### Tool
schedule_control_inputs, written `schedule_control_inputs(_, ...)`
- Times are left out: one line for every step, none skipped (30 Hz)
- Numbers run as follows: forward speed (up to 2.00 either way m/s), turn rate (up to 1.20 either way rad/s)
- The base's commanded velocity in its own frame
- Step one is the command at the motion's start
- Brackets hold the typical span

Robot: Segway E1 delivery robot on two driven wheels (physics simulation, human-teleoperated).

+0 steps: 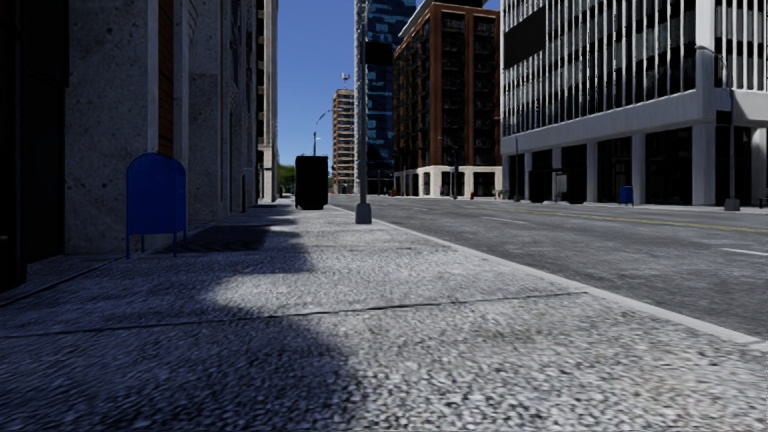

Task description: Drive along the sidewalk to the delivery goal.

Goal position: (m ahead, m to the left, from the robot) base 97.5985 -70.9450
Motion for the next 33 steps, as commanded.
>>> schedule_control_inputs(2.0, 0.36)
schedule_control_inputs(2.0, 0.37)
schedule_control_inputs(2.0, 0.38)
schedule_control_inputs(2.0, 0.38)
schedule_control_inputs(2.0, 0.38)
schedule_control_inputs(2.0, 0.38)
schedule_control_inputs(2.0, 0.38)
schedule_control_inputs(2.0, 0.38)
schedule_control_inputs(2.0, 0.38)
schedule_control_inputs(2.0, 0.38)
schedule_control_inputs(2.0, 0.38)
schedule_control_inputs(2.0, 0.38)
schedule_control_inputs(2.0, 0.38)
schedule_control_inputs(2.0, 0.38)
schedule_control_inputs(2.0, 0.38)
schedule_control_inputs(2.0, 0.38)
schedule_control_inputs(2.0, 0.38)
schedule_control_inputs(2.0, 0.39)
schedule_control_inputs(2.0, 0.39)
schedule_control_inputs(2.0, 0.39)
schedule_control_inputs(2.0, 0.39)
schedule_control_inputs(2.0, 0.39)
schedule_control_inputs(2.0, 0.39)
schedule_control_inputs(2.0, 0.39)
schedule_control_inputs(2.0, 0.39)
schedule_control_inputs(2.0, 0.39)
schedule_control_inputs(2.0, 0.39)
schedule_control_inputs(2.0, 0.39)
schedule_control_inputs(2.0, 0.39)
schedule_control_inputs(2.0, 0.39)
schedule_control_inputs(2.0, 0.32)
schedule_control_inputs(2.0, 0.0)
schedule_control_inputs(2.0, 0.0)
